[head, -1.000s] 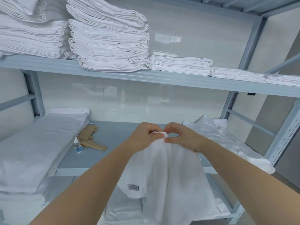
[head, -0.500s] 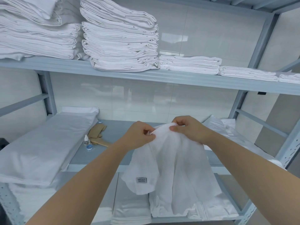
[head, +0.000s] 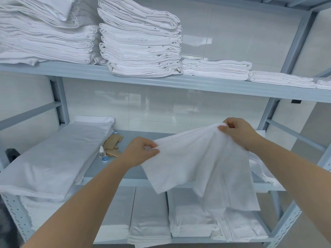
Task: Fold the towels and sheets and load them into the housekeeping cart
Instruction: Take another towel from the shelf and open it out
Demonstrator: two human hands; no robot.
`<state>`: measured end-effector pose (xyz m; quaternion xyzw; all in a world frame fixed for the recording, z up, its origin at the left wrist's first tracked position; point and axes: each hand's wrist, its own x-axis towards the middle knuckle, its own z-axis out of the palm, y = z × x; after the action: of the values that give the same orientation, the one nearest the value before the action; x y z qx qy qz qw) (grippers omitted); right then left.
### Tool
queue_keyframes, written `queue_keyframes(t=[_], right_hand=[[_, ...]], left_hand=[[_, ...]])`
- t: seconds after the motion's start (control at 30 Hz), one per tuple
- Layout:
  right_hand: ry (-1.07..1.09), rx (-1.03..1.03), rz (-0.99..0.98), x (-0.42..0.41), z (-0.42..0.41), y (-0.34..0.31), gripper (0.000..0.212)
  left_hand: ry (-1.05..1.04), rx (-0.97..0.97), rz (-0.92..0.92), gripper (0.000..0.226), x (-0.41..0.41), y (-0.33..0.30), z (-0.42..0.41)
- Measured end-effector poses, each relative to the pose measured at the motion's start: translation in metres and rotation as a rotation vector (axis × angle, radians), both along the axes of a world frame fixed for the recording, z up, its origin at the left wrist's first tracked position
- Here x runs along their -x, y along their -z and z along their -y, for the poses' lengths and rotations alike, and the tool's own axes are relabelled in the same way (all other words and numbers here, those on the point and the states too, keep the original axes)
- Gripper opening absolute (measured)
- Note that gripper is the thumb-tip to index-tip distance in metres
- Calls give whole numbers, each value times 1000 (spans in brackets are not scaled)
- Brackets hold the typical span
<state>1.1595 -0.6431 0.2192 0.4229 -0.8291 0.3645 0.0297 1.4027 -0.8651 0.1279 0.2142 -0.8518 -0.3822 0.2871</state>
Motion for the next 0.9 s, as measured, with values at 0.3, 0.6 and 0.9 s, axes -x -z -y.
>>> queue_keyframes(t=[0.3, 0.6, 0.9], right_hand=[[104, -127, 15, 6, -8, 28, 27], [-421, -23, 368, -41, -3, 29, 55], [-433, -21, 325, -67, 19, 57, 27]], left_hand=[[-36, -67, -334, 12, 19, -41, -24], [303, 164, -29, 2, 67, -61, -72], [291, 48, -1, 11, 41, -56, -62]])
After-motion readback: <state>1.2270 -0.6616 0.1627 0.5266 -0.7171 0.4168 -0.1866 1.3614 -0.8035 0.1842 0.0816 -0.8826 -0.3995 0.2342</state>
